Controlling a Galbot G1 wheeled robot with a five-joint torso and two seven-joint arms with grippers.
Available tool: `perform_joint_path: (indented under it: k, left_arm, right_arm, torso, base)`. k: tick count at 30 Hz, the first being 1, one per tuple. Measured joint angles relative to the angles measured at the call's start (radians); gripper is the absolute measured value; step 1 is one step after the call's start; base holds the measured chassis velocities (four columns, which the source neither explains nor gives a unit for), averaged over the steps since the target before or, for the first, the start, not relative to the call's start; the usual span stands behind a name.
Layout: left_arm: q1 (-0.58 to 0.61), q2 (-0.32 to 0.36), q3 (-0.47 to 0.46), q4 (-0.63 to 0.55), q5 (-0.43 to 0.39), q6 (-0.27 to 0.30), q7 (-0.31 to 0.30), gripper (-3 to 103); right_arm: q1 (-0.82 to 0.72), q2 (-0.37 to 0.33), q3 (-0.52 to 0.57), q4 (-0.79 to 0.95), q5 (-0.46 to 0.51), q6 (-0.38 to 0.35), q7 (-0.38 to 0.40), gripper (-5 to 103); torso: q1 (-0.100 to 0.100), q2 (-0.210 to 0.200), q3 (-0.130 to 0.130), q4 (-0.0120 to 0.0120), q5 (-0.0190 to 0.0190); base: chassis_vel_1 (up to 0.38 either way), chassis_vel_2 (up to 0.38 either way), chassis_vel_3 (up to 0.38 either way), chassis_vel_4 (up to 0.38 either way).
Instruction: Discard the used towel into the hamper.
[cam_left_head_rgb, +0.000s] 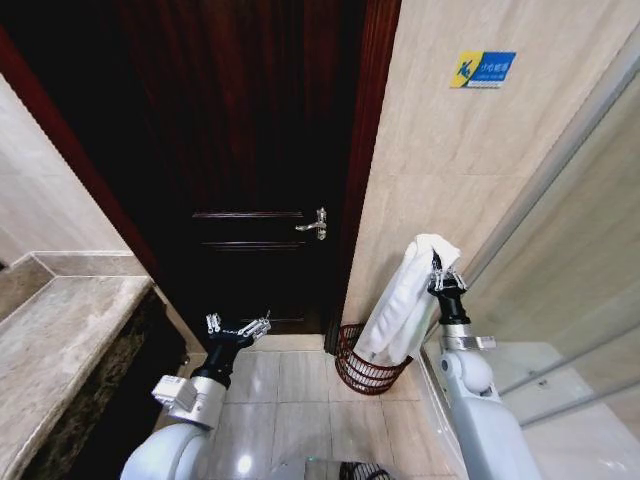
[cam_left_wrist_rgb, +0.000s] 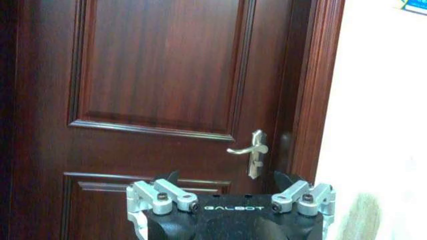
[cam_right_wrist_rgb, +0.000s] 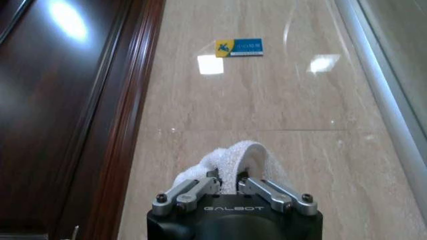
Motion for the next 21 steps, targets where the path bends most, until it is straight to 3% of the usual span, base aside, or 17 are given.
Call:
perform_joint_path:
  k: [21]
  left_arm:
    - [0.000, 0.000, 0.000, 0.000, 0.000, 0.000, 0.000, 97]
  right_arm:
    - [-0.003, -0.004, -0.002, -0.028, 0.002, -0.011, 0.011, 9]
  torso:
    - [0.000, 0.000, 0.000, 0.0000, 0.0002]
  base:
    - [-0.017, 0.017, 0.020, -0.019]
